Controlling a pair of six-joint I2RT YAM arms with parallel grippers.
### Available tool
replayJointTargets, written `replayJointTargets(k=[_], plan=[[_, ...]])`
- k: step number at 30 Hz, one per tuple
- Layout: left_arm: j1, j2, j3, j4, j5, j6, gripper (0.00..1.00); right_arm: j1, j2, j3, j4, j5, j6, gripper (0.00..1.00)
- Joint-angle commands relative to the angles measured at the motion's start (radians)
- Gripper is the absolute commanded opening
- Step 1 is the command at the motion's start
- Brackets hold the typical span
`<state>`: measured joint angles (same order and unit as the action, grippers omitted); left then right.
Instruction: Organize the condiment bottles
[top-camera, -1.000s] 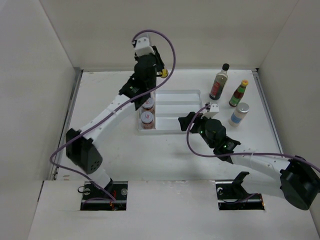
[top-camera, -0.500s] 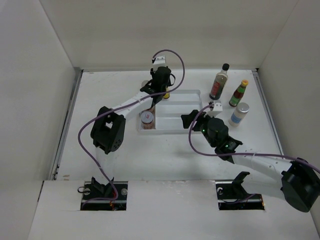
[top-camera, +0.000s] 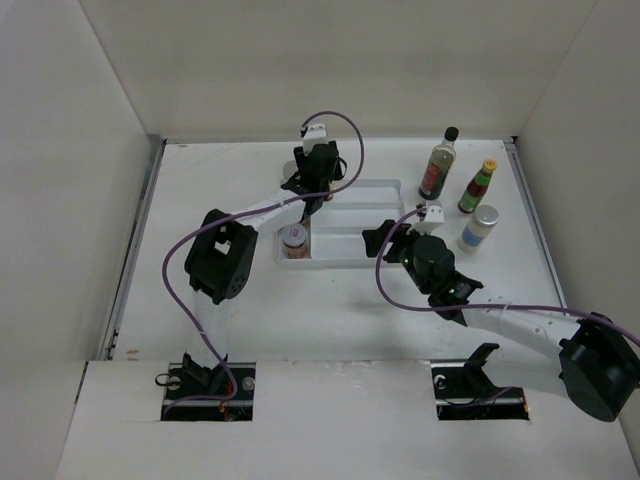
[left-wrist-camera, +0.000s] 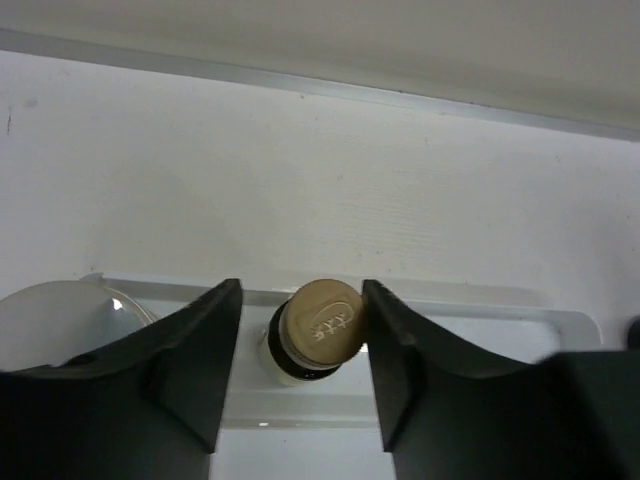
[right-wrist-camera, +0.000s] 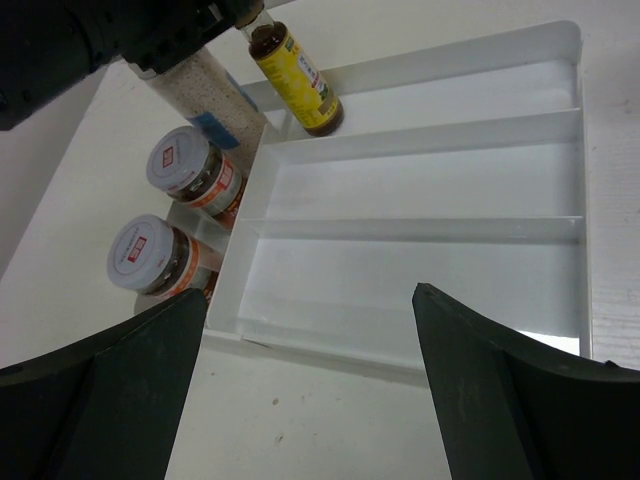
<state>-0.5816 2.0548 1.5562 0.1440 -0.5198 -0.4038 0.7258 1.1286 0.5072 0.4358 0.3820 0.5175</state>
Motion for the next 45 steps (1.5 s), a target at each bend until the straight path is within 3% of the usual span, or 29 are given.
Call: replayJointTargets(k=[1,5,9,15,17,19,23,25,28,34,40,43,45], plan=[[-0.017,-0.077,-0.060,0.075,-0.025,-0.003,0.52,-0.007,-0.003,0.001,0.066,0.017,0.007,0.91],[-0.028,-0.131,-0.091,0.104,-0.026,0.003,0.74,-0.007,-0.016,-0.004,0.066,0.026,0.004,0.91],[-0.048,-0.240,-0.143,0.133,-0.035,0.008,0.88,-0.009,-0.044,-0.013,0.066,0.032,-0.001,0.88],[-0.083,-0.496,-0.350,0.313,-0.060,0.034,0.90,-0.009,-0.030,-0.015,0.081,0.034,-0.004,0.76],[-0.094,-0.573,-0.431,0.357,-0.069,0.022,0.86,-0.004,-0.026,-0.012,0.083,0.037,-0.011,0.64],[-0.114,-0.651,-0.525,0.400,-0.057,0.017,0.75,-0.007,-0.023,-0.010,0.090,0.037,-0.016,0.48],[-0.160,-0.821,-0.744,0.477,-0.051,0.000,0.37,-0.025,-0.042,0.026,0.040,0.050,-0.027,0.26],[-0.180,-0.908,-0.856,0.496,-0.060,-0.029,0.26,-0.044,-0.041,0.097,-0.040,0.052,-0.031,0.23],[-0.209,-1.037,-1.020,0.491,-0.121,-0.081,0.19,-0.097,0.005,0.245,-0.161,0.057,-0.068,0.30],[-0.237,-1.343,-1.306,0.418,-0.396,-0.131,0.17,-0.265,0.135,0.532,-0.322,0.178,-0.203,0.68],[-0.147,-1.492,-1.455,0.347,-0.555,-0.154,0.41,-0.418,0.315,0.773,-0.457,0.227,-0.293,0.91],[-0.106,-1.480,-1.464,0.344,-0.495,-0.213,0.56,-0.466,0.402,0.852,-0.479,0.209,-0.294,0.96],[-0.099,-1.435,-1.463,0.356,-0.458,-0.230,0.60,-0.484,0.457,0.898,-0.480,0.183,-0.300,0.97]])
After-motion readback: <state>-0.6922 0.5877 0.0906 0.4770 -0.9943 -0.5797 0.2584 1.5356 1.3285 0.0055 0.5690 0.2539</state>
